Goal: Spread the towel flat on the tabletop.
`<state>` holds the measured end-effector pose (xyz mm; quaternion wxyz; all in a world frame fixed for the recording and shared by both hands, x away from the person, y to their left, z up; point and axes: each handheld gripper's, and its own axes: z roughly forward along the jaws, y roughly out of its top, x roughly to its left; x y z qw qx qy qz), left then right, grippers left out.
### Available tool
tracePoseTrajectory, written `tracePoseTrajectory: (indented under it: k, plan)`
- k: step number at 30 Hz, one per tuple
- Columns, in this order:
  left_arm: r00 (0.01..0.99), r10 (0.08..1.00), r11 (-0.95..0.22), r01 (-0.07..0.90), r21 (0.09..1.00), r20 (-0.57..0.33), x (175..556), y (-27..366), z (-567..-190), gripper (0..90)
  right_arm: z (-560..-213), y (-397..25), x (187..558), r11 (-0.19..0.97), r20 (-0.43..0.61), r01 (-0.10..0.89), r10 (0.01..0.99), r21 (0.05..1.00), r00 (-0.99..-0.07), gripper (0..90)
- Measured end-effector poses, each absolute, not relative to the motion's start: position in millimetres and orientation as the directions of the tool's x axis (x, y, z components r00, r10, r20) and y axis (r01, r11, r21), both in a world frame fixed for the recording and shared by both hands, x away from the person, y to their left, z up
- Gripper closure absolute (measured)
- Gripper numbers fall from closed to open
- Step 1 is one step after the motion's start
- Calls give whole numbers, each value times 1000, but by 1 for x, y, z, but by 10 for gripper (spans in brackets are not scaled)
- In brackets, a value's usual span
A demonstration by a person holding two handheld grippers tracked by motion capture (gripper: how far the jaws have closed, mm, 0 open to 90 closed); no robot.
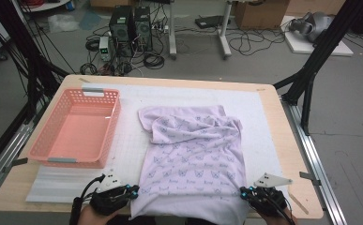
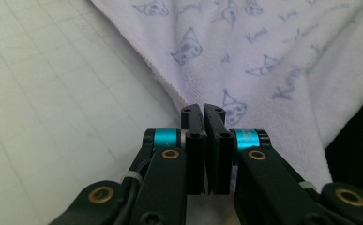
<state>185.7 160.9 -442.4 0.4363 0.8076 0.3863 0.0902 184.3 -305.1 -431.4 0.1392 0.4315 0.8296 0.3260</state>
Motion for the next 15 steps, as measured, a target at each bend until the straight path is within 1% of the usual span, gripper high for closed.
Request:
tracePoseTrajectory:
  k: [4, 6, 7, 8, 9, 10, 13, 15]
  plan:
    - [711, 674, -336, 539, 772, -203, 169, 160, -440, 868, -420, -308, 166, 424, 54, 618, 796, 663, -603, 882]
    - [708, 680, -329, 527, 784, -191, 164, 158, -438, 852, -417, -308, 161, 422, 70, 629, 793, 653, -605, 865]
    - [698, 691, -314, 522, 793, -186, 164, 158, -436, 782, -417, -306, 160, 418, 65, 633, 801, 652, -596, 812]
    - [680, 709, -294, 525, 799, -186, 166, 158, -435, 631, -417, -305, 161, 411, 54, 634, 812, 655, -582, 715]
    - [664, 725, -274, 521, 809, -182, 169, 158, -434, 513, -417, -303, 164, 391, 53, 631, 823, 670, -566, 662]
    - [652, 736, -251, 513, 821, -182, 173, 159, -433, 457, -418, -302, 167, 373, 53, 628, 832, 683, -552, 637]
    - [628, 754, -207, 505, 838, -192, 187, 161, -431, 408, -418, -295, 182, 336, 42, 610, 853, 718, -520, 562]
    - [618, 762, -190, 498, 846, -193, 198, 161, -429, 405, -420, -291, 195, 314, 42, 597, 862, 738, -505, 556]
